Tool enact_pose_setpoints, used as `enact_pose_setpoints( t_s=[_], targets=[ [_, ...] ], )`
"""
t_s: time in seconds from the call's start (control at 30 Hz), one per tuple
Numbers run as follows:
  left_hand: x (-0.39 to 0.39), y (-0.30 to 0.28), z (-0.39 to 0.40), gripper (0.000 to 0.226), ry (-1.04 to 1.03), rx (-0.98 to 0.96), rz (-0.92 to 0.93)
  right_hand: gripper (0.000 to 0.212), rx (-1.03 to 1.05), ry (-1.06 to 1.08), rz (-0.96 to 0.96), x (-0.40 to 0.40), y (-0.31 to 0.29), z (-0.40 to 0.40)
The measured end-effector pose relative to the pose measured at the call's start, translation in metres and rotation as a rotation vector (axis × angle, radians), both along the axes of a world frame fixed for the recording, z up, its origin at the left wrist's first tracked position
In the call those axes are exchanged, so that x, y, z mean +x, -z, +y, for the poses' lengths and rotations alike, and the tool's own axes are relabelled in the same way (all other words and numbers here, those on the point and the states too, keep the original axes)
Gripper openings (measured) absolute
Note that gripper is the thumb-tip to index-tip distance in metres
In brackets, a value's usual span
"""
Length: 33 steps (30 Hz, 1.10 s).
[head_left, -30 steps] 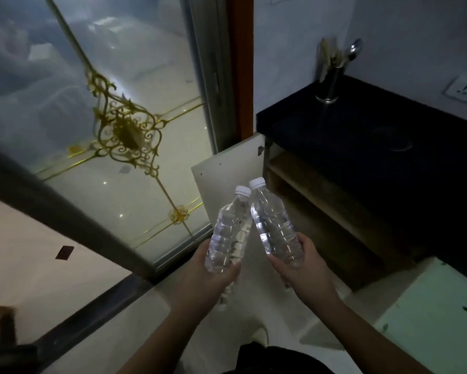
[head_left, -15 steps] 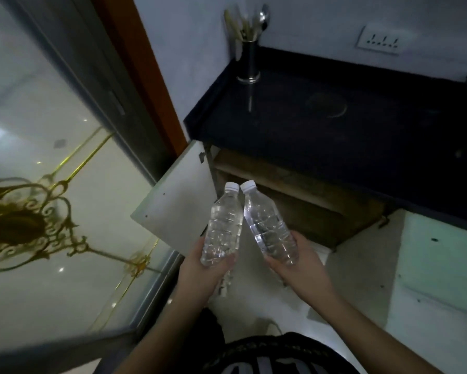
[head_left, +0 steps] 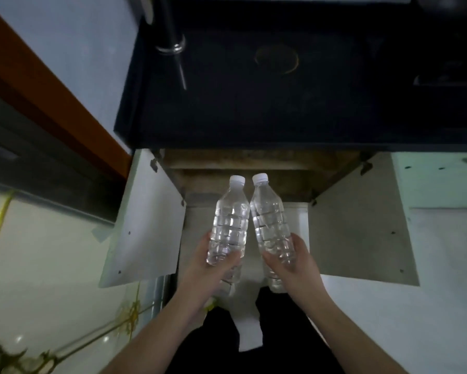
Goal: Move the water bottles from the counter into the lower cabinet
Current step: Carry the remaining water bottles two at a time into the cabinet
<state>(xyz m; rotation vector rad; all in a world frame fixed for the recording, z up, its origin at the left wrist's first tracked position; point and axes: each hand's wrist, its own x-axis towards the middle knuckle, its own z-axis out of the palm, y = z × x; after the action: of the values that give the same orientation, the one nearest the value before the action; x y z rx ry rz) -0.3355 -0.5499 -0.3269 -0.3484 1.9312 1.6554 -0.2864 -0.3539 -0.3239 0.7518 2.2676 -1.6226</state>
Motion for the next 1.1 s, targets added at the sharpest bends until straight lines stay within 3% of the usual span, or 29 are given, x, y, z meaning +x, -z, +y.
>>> enact_pose_setpoints(
  t_s=[0.2,0.27,0.53,0.7,0.87,1.0,1.1],
  targets=[
    [-0.048,0.068,0.027,0.069,0.063,0.03,-0.05,0.062,-0.087,0.091,-0.008,-0.034,0.065,0.016],
    [-0.064,0.096,0.038,0.079,0.102,0.019,-0.033,0.061,-0.096,0.102,0.006,-0.049,0.091,0.025],
    [-0.121,0.197,0.08,0.073,0.294,0.119,0.061,0.068,-0.124,0.139,0.101,-0.104,0.186,0.061],
    [-0.164,0.236,0.107,0.091,0.406,0.119,0.152,0.076,-0.091,0.114,0.187,-0.138,0.225,0.089],
    [-0.2,0.269,0.141,0.081,0.29,0.024,0.294,0.083,0.008,0.176,0.286,-0.171,0.272,0.115],
    [-0.224,0.299,0.158,0.094,0.159,-0.108,0.406,0.085,0.111,0.21,0.373,-0.194,0.305,0.131],
    [-0.241,0.319,0.165,0.081,0.074,-0.194,0.555,0.087,0.212,0.217,0.41,-0.211,0.322,0.144]
  ],
)
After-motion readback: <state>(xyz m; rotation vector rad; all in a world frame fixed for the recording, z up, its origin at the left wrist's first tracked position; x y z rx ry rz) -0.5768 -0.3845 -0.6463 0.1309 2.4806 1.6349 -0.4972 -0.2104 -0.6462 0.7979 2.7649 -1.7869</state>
